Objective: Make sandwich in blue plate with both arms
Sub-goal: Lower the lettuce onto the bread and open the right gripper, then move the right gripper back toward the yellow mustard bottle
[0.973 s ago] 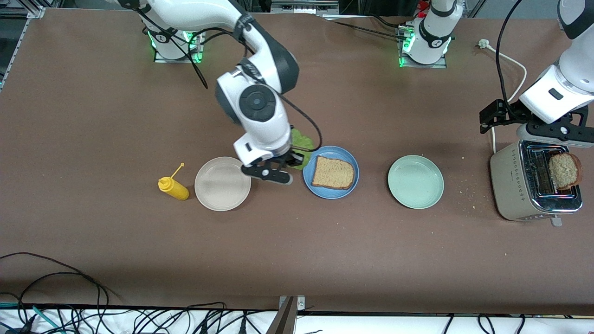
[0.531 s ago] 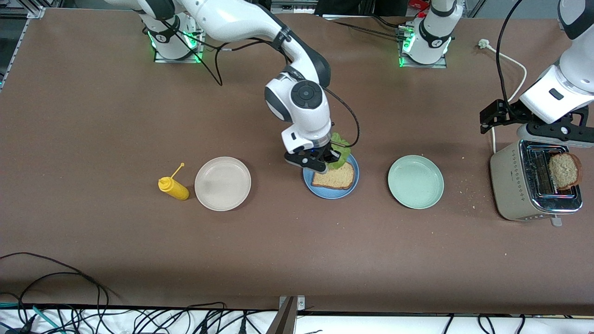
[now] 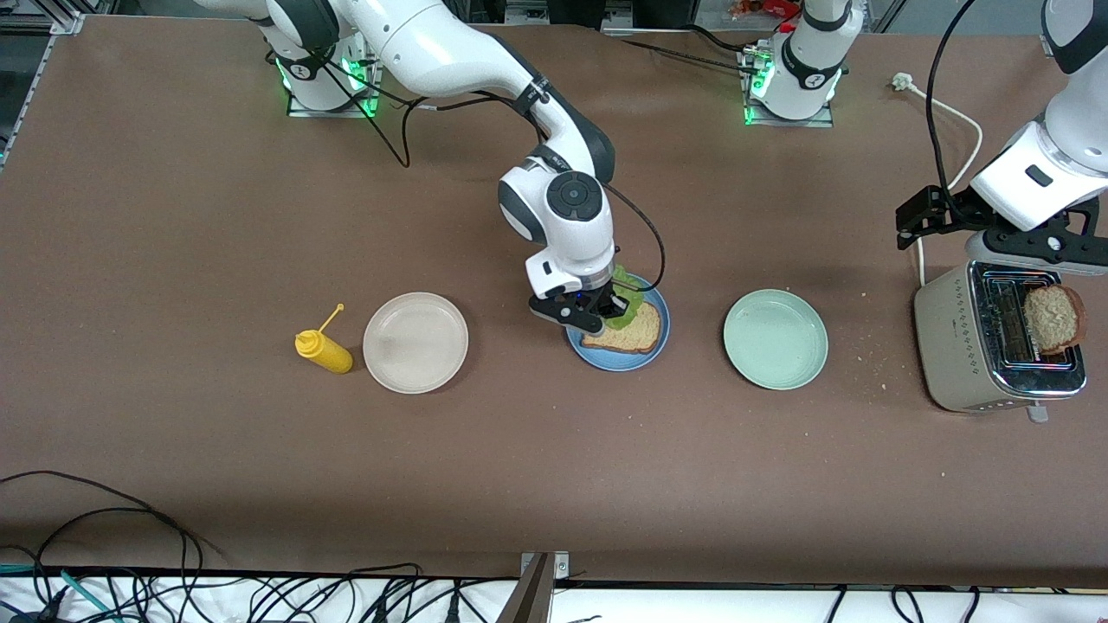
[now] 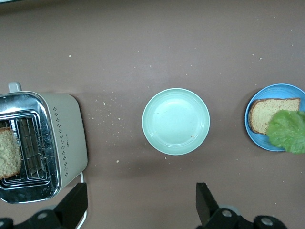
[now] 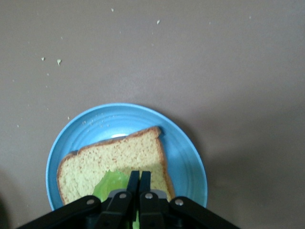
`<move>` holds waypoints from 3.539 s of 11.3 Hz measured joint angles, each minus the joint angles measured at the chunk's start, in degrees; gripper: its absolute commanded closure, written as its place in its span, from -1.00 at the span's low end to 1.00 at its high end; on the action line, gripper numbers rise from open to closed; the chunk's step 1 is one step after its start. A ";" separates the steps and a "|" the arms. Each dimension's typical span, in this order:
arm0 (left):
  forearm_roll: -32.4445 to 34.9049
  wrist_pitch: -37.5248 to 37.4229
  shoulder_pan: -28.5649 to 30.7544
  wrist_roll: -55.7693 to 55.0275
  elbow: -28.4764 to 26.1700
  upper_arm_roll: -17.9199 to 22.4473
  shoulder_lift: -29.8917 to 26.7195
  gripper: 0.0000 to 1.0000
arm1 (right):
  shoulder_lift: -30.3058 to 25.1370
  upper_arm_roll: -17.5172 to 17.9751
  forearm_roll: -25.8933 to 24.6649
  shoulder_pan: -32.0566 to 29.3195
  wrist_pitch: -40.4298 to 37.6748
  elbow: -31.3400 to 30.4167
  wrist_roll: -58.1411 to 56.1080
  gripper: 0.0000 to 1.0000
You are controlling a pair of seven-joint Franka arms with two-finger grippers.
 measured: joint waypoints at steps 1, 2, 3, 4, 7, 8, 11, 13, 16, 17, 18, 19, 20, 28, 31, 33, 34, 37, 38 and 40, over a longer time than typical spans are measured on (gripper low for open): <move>0.00 0.00 0.00 0.00 0.00 0.03 0.00 -1.00 | 0.00 -0.33 0.00 -0.02 0.23 0.04 -0.07 1.00; 0.00 0.00 0.00 0.00 0.00 0.09 0.00 -1.00 | 0.04 -0.39 0.00 -0.02 0.72 0.05 -0.07 1.00; 0.00 0.00 0.00 0.00 0.00 0.14 0.00 -1.00 | 0.19 -0.38 0.00 0.01 1.41 0.05 -0.07 1.00; 0.00 0.00 0.00 0.00 0.00 0.18 0.01 -1.00 | 0.41 -0.38 0.00 0.01 2.38 0.05 -0.07 1.00; 0.00 0.00 0.00 0.00 0.00 0.20 0.04 -1.00 | 0.68 -0.39 0.00 0.01 5.83 0.05 -0.07 1.00; 0.00 0.00 0.05 0.00 0.00 0.23 0.04 -1.00 | 0.93 -0.40 0.00 0.01 7.36 0.06 -0.07 1.00; 0.00 0.00 0.25 0.00 0.00 0.26 0.06 -1.00 | 3.05 -0.48 0.00 0.04 11.28 0.06 -0.07 1.00; 0.00 0.00 0.25 0.00 0.00 0.27 0.06 -1.00 | 4.27 -0.69 -0.02 0.18 11.88 0.08 -0.07 -0.26; 0.00 0.00 0.25 0.00 0.00 0.27 0.07 -1.00 | 4.73 -1.71 -0.08 0.37 12.40 0.09 -1.66 -1.00; 0.00 0.00 0.25 0.00 0.00 0.27 0.07 -1.00 | 4.73 -2.37 -0.14 0.53 12.52 0.14 -3.71 -1.00; 0.00 0.00 0.25 0.00 0.00 0.27 0.07 -1.00 | 4.72 -2.93 -0.14 0.70 12.59 0.35 -5.81 -1.00; 0.00 0.00 0.25 0.00 0.00 0.27 0.07 -1.00 | 4.68 -3.30 -0.14 0.72 12.60 0.71 -7.27 -1.00; 0.00 0.00 0.25 0.00 0.00 0.27 0.07 -1.00 | 4.54 -3.61 -0.14 0.70 12.60 1.04 -8.15 -1.00; 0.00 0.00 0.63 0.00 0.00 0.36 1.27 -1.00 | -9.17 -1.55 -0.05 -7.76 3.54 -8.79 -30.78 -1.00; 0.00 -0.55 0.60 0.00 0.00 0.25 1.81 -1.00 | -18.68 2.70 -0.05 -15.76 -5.58 -15.29 -47.15 -1.00; 0.00 -1.08 0.48 0.00 0.00 0.19 1.89 -1.00 | -23.45 7.65 -0.05 -22.58 -7.56 -19.75 -57.41 -1.00; 0.00 -1.16 0.42 0.00 0.00 0.18 1.94 -1.00 | -25.69 9.65 -0.05 -25.79 -7.92 -22.34 -61.67 -1.00; 0.00 -1.22 0.40 0.00 0.00 0.17 2.00 -1.00 | -30.86 15.39 -0.05 -35.92 -14.80 -26.60 -78.54 -1.00; 0.00 -1.22 0.41 0.00 0.00 0.19 2.01 -1.00 | -31.71 16.25 -0.05 -38.45 -16.97 -26.93 -84.31 -1.00; 0.00 -1.24 0.46 0.00 0.00 0.22 2.01 -1.00 | -32.43 16.64 0.39 -41.90 -19.72 -27.11 -94.06 -1.00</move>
